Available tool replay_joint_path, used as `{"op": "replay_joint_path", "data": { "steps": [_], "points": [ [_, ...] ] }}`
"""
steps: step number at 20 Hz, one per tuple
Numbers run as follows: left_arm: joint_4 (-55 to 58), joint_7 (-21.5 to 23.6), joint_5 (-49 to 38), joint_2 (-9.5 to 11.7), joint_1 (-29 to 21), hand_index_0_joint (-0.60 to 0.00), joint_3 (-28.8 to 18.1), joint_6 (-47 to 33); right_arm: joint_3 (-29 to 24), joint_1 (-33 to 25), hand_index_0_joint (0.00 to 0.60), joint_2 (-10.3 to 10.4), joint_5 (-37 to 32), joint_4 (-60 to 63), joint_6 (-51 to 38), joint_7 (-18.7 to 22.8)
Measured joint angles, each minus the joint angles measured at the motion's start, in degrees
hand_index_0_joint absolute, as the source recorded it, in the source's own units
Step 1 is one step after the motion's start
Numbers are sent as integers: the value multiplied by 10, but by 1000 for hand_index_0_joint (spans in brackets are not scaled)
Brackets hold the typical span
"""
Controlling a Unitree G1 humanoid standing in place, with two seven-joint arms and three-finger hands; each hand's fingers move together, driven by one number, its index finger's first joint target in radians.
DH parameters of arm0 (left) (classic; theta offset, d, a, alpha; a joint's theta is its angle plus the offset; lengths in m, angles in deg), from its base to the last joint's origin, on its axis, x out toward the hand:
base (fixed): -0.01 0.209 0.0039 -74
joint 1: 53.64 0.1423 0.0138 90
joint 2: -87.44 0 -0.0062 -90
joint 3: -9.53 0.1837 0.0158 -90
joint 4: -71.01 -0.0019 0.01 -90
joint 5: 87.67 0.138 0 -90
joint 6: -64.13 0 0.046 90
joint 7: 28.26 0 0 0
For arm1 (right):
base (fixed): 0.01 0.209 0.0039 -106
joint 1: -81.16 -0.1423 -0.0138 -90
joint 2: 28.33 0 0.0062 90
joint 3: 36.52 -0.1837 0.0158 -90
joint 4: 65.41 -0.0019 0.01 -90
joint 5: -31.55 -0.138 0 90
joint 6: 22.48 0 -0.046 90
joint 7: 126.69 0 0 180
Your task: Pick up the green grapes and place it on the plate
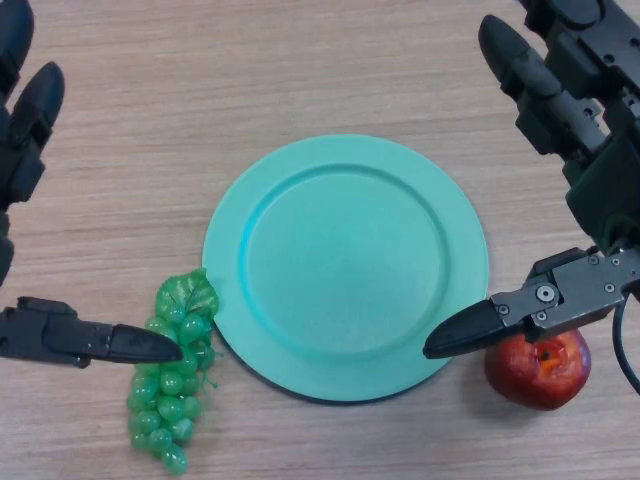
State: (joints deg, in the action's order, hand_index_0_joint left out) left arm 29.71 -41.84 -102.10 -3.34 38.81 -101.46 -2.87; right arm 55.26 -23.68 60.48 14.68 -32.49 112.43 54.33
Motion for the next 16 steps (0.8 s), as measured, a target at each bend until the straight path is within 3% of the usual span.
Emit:
{"op": "replay_joint_path", "data": {
  "steps": [9,13,16],
  "points": [
    [0,-1,26,-10,11,0,1,-3,-10,2,0,5,0,0,0,-8],
    [-33,-26,107,-10,13,0,1,-85,-21,2,0,6,-1,0,0,-8],
    [-71,-85,194,-7,33,0,-5,-177,-21,3,0,6,-1,0,0,-8]
  ]
}}
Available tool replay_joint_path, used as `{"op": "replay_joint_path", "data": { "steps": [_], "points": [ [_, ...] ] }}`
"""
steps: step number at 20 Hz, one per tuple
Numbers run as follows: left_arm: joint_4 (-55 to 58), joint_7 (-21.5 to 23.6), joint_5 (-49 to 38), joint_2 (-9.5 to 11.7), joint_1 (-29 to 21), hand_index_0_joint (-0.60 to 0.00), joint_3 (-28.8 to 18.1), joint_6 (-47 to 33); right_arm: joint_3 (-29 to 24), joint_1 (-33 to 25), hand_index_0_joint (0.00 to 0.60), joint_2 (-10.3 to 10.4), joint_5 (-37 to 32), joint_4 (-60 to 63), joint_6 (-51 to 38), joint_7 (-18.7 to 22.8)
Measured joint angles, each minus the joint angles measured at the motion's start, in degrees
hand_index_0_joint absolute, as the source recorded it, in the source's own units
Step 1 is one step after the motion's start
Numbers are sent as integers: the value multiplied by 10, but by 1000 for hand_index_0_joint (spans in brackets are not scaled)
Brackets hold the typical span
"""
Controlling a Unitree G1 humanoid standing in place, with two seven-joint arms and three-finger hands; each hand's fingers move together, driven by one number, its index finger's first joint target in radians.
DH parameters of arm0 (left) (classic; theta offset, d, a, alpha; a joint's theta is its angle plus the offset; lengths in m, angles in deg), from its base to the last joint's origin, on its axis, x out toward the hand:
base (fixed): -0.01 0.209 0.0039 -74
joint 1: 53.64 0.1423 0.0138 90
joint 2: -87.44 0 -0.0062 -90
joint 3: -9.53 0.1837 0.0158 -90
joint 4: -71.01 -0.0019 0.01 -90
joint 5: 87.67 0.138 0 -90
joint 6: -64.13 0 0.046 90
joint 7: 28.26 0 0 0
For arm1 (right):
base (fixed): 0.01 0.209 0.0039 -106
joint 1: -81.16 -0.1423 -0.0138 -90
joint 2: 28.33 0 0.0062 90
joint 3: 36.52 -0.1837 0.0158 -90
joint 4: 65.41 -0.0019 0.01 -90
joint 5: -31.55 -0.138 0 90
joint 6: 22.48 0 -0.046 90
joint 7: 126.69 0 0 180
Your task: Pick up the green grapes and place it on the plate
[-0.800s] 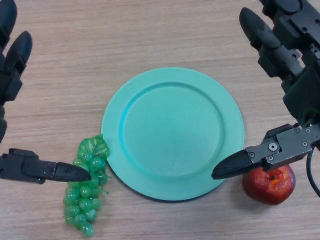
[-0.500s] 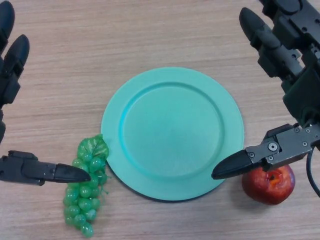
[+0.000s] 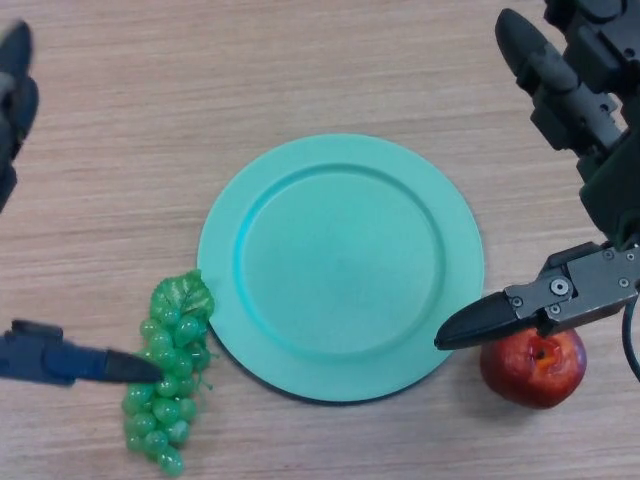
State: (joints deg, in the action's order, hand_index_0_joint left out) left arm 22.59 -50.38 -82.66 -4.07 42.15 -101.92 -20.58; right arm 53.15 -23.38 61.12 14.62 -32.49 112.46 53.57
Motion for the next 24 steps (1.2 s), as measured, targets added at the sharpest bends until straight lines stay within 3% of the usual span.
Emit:
{"op": "replay_joint_path", "data": {
  "steps": [2,6,9,12,14,17,21,24],
  "points": [
    [-33,-29,48,0,9,0,-24,-61,0,-3,0,0,0,0,4,0],
    [-125,-41,224,11,30,0,-66,-287,0,-10,0,0,0,0,8,0],
    [-165,-41,315,15,34,0,-73,-400,0,-10,0,0,0,0,8,0],
    [-210,-31,398,40,36,0,-121,-519,-4,-11,0,0,-1,0,8,0],
    [-236,-11,459,64,37,0,-152,-557,-15,-11,0,-1,-2,0,8,0],
    [-247,-4,494,82,41,0,-170,-623,-21,-11,0,-4,-3,0,8,1],
    [-255,-4,496,83,51,0,-182,-676,-22,-12,0,-6,-14,0,8,3],
    [-253,-6,524,54,53,0,-184,-702,-22,-12,0,-9,-14,0,8,6]
  ]
}}
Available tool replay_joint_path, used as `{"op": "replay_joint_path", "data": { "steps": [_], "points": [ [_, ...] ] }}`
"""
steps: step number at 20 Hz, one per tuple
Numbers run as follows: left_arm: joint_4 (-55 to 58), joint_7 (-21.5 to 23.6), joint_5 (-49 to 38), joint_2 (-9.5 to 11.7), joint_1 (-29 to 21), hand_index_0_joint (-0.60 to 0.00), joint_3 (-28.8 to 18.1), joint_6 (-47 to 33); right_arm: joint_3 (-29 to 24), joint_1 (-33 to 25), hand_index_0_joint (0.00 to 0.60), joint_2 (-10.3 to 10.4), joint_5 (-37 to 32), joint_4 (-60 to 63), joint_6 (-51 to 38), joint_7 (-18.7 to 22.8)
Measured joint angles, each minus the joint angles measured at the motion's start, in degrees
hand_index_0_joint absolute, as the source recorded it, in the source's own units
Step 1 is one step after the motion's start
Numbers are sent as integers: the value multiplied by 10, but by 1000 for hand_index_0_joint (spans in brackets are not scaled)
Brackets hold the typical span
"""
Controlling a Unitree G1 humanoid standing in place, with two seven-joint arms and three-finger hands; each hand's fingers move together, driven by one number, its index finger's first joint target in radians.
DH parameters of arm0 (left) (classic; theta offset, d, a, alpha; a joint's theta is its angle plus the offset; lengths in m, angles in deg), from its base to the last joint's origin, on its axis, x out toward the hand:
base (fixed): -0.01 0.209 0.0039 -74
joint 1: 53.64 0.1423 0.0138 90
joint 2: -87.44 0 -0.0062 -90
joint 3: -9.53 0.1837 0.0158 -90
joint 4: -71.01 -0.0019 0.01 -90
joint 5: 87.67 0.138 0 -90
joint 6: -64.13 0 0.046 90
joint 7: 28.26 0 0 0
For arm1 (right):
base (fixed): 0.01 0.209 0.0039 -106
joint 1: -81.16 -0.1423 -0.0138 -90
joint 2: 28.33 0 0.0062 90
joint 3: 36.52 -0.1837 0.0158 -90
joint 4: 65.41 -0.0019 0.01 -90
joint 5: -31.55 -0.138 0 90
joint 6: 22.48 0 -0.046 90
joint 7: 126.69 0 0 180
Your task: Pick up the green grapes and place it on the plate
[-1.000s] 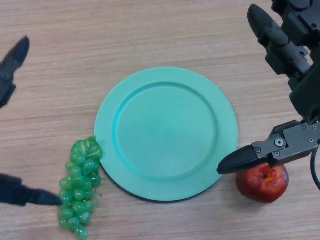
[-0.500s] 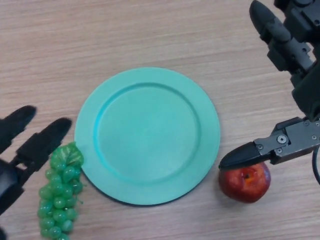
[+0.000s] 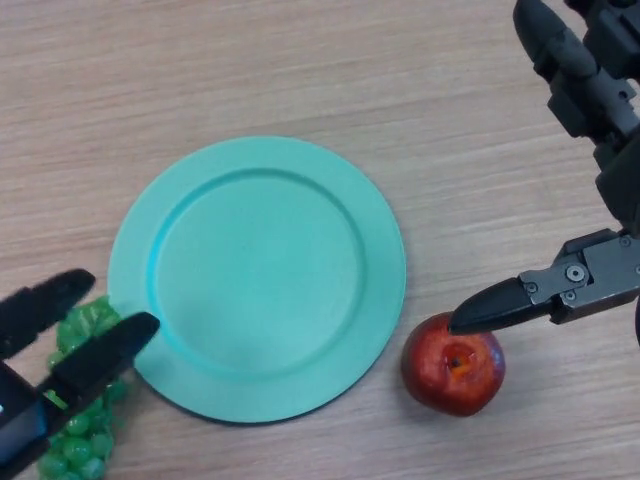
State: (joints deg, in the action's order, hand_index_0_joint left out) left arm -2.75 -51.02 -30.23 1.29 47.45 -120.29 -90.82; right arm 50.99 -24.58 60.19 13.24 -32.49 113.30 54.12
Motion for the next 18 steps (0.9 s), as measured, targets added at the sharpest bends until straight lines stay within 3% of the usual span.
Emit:
{"op": "replay_joint_path", "data": {
  "steps": [3,8,11,13,14,15,16,17,18],
  "points": [
    [-1,9,58,-23,11,0,-1,1,0,0,0,-9,0,0,0,0],
    [-27,160,203,-33,33,0,-9,11,0,-1,0,-8,0,0,0,0],
    [-47,220,244,-29,47,0,2,62,0,-1,0,-7,1,0,0,0],
    [-55,243,257,-20,49,-198,11,78,0,-1,0,-4,1,0,0,0],
    [-61,255,257,-18,49,-349,14,81,0,-1,0,-3,1,0,0,0],
    [-69,271,258,-13,47,-448,27,93,0,-1,0,-3,1,0,0,0],
    [-90,331,277,4,39,-591,48,108,0,-1,0,-2,0,0,0,0],
    [-107,386,295,25,35,-600,72,130,1,-2,0,-2,0,0,0,0],
    [-124,401,294,41,27,-600,86,147,1,-2,0,-2,0,0,0,2]
  ]
}}
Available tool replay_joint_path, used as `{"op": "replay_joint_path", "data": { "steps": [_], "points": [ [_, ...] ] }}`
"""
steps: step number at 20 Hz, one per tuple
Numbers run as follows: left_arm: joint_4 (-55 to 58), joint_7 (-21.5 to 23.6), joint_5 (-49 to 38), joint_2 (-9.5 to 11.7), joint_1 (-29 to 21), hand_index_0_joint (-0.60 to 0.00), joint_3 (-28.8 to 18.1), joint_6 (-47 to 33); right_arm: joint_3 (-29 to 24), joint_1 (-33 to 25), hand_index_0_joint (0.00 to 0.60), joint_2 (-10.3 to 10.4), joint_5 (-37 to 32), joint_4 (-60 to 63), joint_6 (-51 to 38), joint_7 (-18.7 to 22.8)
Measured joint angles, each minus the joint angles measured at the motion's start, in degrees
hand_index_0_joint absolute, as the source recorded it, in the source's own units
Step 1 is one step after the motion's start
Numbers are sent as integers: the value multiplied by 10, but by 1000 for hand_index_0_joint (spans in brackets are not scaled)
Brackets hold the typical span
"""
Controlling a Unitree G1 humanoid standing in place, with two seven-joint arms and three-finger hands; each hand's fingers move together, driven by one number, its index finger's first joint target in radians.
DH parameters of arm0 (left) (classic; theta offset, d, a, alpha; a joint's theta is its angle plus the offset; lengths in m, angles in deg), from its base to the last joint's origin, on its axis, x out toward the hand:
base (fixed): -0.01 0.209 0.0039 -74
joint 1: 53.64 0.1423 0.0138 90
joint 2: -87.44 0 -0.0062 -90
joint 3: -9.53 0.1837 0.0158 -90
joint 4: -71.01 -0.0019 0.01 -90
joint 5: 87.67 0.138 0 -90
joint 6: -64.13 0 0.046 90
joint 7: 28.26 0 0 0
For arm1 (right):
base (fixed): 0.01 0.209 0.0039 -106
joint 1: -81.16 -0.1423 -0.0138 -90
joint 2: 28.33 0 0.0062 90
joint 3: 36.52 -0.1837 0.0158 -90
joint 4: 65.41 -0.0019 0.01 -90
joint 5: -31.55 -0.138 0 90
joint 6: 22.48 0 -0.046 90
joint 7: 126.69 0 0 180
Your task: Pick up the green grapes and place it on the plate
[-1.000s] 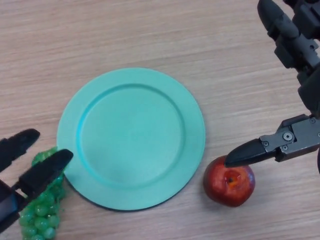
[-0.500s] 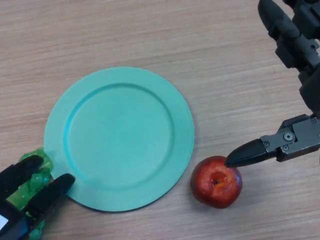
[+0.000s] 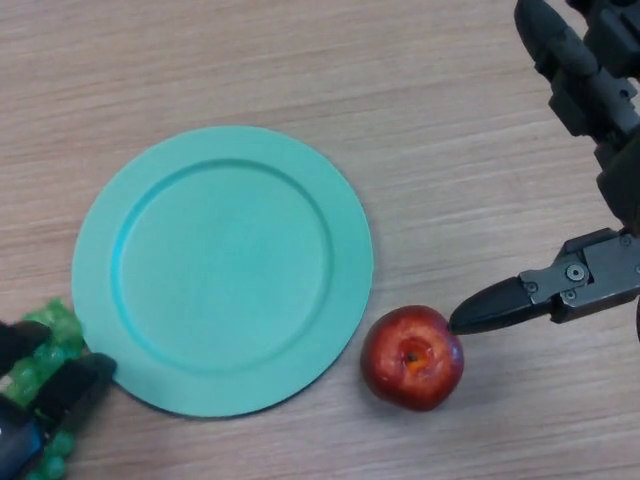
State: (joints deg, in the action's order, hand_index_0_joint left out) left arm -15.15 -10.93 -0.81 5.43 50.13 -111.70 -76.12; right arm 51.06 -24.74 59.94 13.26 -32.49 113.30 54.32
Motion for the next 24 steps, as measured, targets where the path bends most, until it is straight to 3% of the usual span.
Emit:
{"op": "replay_joint_path", "data": {
  "steps": [5,7,11,12,14,15,17,19,21,24],
  "points": [
    [-10,2,-13,10,5,-600,16,8,0,5,0,-16,-23,0,0,30],
    [3,-17,-20,13,10,-600,15,-5,3,8,0,-20,-29,0,0,34],
    [39,-114,-131,25,2,-600,-28,-68,3,9,0,-37,-44,0,0,56],
    [48,-157,-203,30,-8,-600,-58,-75,5,9,0,-38,-44,0,-1,61],
    [78,-300,-402,33,-24,-600,-91,-52,11,9,0,-40,-44,0,-1,69],
    [95,-336,-453,33,-34,-600,-103,-45,13,8,0,-41,-44,0,-1,69],
    [139,-420,-579,34,-62,-600,-108,1,15,8,0,-41,-44,0,-1,69],
    [177,-478,-648,52,-100,-600,-123,53,18,8,0,-41,-44,0,-1,69],
    [237,-499,-729,66,-130,-600,-151,171,25,7,0,-41,-47,0,-1,70],
    [338,-499,-808,68,-172,-600,-140,357,26,1,0,-42,-52,0,-1,70]
  ]
}}
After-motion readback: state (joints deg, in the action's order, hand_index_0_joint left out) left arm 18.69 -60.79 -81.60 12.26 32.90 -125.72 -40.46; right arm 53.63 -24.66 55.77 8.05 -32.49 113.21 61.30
